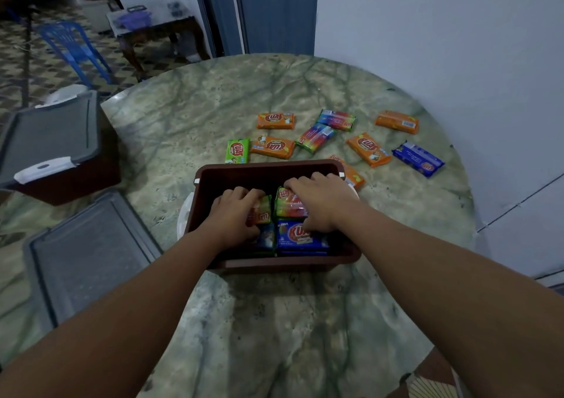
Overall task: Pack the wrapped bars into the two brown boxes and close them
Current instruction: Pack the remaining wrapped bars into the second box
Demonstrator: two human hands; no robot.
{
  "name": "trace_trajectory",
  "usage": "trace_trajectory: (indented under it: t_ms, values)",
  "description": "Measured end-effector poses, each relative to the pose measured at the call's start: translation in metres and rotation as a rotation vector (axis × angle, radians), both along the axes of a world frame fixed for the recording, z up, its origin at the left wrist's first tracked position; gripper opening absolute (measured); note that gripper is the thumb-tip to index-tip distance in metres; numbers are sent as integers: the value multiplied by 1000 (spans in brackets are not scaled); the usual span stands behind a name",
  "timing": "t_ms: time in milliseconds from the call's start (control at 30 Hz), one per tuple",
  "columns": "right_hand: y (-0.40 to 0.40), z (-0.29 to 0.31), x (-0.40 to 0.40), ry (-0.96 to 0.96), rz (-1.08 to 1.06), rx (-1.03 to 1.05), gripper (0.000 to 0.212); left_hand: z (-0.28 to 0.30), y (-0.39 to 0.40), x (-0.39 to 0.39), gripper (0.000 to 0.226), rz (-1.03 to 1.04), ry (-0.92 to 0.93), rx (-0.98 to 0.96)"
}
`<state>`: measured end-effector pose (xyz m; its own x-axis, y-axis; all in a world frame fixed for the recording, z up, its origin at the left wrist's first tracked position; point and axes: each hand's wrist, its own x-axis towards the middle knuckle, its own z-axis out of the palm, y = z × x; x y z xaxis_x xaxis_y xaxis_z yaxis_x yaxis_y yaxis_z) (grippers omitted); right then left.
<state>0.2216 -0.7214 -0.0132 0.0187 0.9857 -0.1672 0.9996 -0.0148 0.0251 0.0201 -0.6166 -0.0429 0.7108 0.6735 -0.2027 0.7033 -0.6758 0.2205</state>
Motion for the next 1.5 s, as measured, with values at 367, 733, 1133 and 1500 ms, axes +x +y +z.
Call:
trace_trajectory:
  t_ms: [367,733,1133,1500]
  values:
    - [0,-1,-1,-5,8,11,73,-7,2,-5,45,-177,-179,53]
    - [1,-3,-3,4,-26,58,55,-16,1,2,33,-168,-235,135]
    - [-12,-2,-2,142,-381,572,35,23,-3,-5,38,18,-431,402]
    - [2,-4,11,246,-445,266,75,26,37,-10,36,320,-171,215]
